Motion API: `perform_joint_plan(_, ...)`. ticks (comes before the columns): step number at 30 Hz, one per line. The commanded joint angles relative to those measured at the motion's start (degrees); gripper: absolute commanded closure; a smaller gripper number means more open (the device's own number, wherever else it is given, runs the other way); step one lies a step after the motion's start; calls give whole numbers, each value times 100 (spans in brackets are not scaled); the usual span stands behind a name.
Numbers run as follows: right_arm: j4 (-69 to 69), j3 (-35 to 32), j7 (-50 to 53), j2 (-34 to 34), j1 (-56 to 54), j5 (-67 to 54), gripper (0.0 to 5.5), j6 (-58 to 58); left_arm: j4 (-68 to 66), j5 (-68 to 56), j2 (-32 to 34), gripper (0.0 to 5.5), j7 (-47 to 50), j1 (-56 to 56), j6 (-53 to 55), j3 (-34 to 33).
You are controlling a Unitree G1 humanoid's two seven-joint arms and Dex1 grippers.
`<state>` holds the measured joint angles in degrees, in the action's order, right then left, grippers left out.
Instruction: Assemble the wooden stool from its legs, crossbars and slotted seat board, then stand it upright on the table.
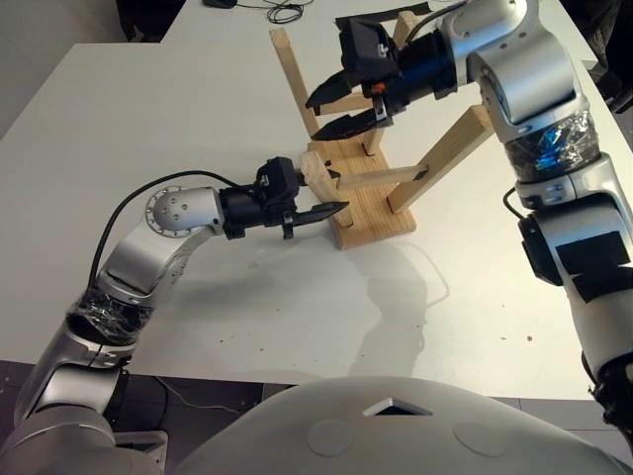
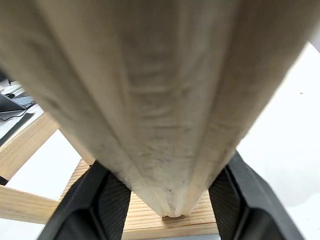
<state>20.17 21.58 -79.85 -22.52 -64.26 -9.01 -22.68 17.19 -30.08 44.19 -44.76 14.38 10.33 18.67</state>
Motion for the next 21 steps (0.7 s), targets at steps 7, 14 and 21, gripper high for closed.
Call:
perform_joint_plan(7, 19, 347, 584, 160, 252, 627, 325, 588, -781, 1208, 359, 346, 77, -510, 944, 653)
perform_joint_plan(14, 590, 1086, 1082, 32, 557, 1844, 325, 2160, -786, 1200, 390, 346, -7, -416, 946, 687)
perform_joint_plan(21, 1002, 1204, 1144, -10, 569, 2320, 325, 2826, -679, 1168, 450, 346, -32, -459, 974, 688)
